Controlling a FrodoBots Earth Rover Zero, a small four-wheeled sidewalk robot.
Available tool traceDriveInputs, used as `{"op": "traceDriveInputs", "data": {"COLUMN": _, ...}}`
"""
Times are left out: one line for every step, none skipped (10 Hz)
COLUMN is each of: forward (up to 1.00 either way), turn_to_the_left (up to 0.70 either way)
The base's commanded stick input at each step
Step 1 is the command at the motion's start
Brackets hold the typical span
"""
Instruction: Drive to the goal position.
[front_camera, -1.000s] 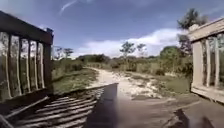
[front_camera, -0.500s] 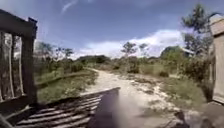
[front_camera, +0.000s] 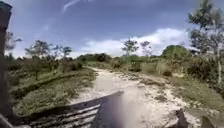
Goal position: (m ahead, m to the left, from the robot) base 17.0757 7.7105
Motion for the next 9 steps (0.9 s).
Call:
{"op": "traceDriveInputs", "data": {"forward": 0.85, "turn_to_the_left": 0.00}}
{"op": "traceDriveInputs", "data": {"forward": 0.85, "turn_to_the_left": 0.00}}
{"op": "traceDriveInputs", "data": {"forward": 0.85, "turn_to_the_left": 0.00}}
{"op": "traceDriveInputs", "data": {"forward": 0.85, "turn_to_the_left": 0.00}}
{"op": "traceDriveInputs", "data": {"forward": 0.85, "turn_to_the_left": 0.00}}
{"op": "traceDriveInputs", "data": {"forward": 0.85, "turn_to_the_left": 0.00}}
{"op": "traceDriveInputs", "data": {"forward": 0.85, "turn_to_the_left": 0.00}}
{"op": "traceDriveInputs", "data": {"forward": 0.85, "turn_to_the_left": 0.00}}
{"op": "traceDriveInputs", "data": {"forward": 0.85, "turn_to_the_left": 0.00}}
